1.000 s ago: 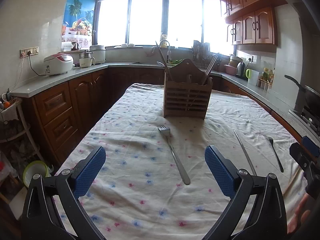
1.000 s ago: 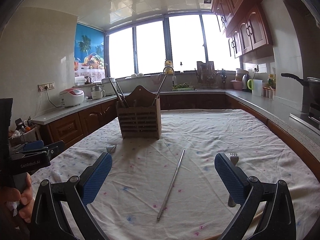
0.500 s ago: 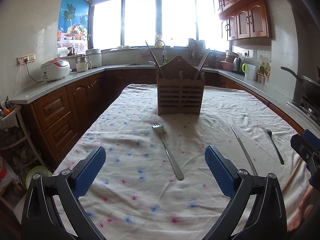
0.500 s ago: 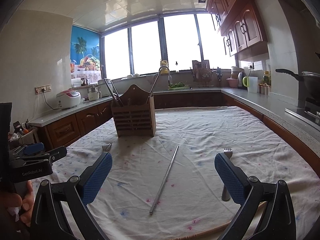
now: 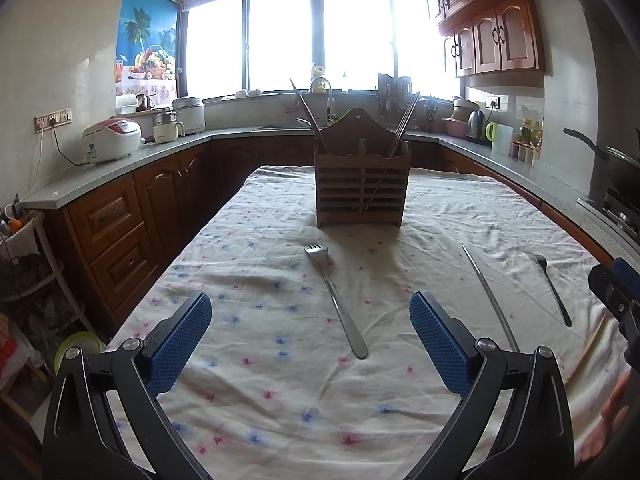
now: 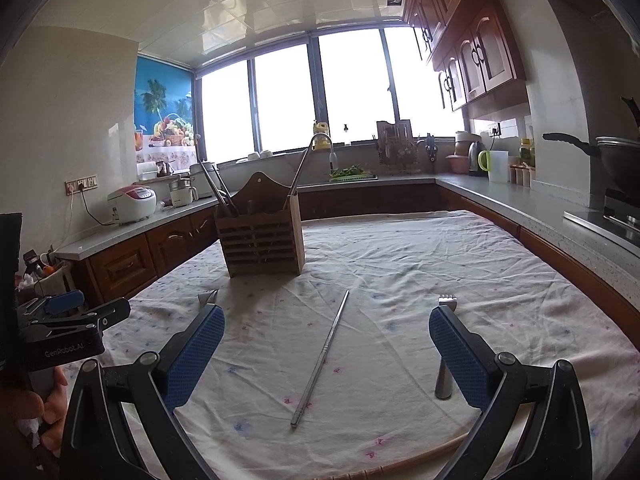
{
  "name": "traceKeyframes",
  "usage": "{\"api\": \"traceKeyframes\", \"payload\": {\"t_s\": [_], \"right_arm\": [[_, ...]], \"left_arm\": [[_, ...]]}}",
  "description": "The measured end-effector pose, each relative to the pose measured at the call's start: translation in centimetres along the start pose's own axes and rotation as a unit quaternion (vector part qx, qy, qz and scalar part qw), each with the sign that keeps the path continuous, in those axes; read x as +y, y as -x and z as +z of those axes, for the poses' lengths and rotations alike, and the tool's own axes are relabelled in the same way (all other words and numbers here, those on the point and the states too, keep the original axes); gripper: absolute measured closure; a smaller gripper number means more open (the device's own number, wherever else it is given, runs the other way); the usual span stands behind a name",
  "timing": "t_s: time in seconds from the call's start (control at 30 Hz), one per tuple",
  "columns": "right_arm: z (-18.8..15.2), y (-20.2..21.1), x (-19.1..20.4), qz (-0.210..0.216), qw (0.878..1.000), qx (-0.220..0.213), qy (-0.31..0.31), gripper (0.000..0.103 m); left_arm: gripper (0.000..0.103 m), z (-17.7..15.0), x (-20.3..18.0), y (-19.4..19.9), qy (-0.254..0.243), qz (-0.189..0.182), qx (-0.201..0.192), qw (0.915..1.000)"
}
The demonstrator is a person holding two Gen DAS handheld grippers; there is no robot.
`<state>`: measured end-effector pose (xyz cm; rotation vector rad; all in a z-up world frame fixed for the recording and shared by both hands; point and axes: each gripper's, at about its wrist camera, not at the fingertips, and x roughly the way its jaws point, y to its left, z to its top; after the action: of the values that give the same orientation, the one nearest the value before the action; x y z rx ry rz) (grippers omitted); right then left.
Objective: Organize utensils
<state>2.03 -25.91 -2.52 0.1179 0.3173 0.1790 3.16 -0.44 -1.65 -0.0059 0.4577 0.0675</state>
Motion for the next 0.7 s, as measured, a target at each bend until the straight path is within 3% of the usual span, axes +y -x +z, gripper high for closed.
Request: {"api": "traceKeyframes", "payload": {"t_s": [0.7], "right_arm": [[-0.2,1.5,-0.4,-0.001,1.000,-0.025,0.001,0.000]], "left_arm": [[0.001,-0.1,-0.4,1.4,-0.005,-0.003,-0.026,0.9996]]}}
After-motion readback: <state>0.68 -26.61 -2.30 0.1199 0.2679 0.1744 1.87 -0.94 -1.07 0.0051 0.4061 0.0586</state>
